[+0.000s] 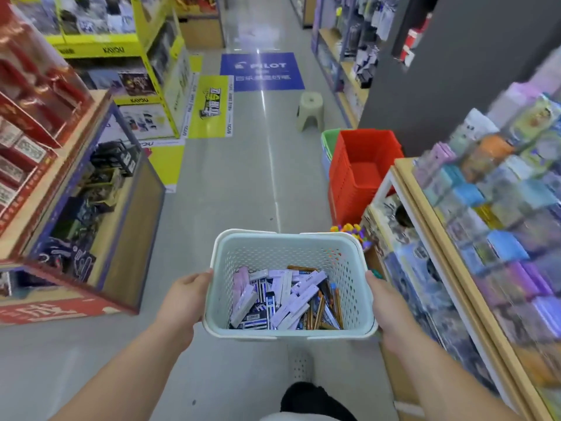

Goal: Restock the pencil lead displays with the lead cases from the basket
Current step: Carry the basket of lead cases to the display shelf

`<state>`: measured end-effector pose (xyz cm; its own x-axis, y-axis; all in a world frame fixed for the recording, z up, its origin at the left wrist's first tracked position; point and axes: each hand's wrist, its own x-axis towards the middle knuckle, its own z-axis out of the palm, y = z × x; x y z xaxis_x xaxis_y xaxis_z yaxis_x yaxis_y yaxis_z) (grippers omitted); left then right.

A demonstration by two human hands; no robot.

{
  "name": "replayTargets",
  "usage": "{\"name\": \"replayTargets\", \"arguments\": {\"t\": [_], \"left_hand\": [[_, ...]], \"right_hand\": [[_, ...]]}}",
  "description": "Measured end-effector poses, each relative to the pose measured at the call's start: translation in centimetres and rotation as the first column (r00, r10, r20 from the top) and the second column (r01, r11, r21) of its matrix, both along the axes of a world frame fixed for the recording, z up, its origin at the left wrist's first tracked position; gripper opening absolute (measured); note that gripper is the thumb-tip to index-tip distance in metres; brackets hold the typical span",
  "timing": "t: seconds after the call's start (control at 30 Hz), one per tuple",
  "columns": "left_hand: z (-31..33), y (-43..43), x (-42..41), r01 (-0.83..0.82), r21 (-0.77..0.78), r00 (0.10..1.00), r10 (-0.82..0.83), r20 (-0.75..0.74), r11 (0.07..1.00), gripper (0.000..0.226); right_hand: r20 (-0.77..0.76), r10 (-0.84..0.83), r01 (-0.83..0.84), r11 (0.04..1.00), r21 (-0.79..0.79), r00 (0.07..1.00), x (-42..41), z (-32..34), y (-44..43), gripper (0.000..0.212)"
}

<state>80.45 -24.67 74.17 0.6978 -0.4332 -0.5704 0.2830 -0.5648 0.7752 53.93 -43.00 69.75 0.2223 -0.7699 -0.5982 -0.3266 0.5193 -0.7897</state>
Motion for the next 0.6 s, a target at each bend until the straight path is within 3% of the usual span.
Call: {"name": "replayTargets", "arguments": {"t": [0.1, 0.27, 0.6], "left_hand": [[0.5, -5.2, 3.4, -0.056, -0.01, 0.998, 0.056, -0.016, 0.998, 0.033], [0.6, -13.1, 10.9, -0.126, -0.03, 0.992, 0.125, -0.015, 0.992, 0.033], [-1.7, -29.9, 31.5, -0.061, -0.065, 0.998, 0.062, 0.02, 0.996, 0.037]], "right_hand": [[-0.022, 0.08, -0.08, 0.996, -0.04, 0.997, 4.5, 0.3, -7.2, 0.049], [-0.026, 0.141, -0.142, 0.989, -0.04, 0.99, 13.2, 1.4, -17.1, 0.04], [-0.017, 0.039, -0.041, 0.995, -0.092, 0.999, 33.5, -0.6, -33.2, 0.033]]}}
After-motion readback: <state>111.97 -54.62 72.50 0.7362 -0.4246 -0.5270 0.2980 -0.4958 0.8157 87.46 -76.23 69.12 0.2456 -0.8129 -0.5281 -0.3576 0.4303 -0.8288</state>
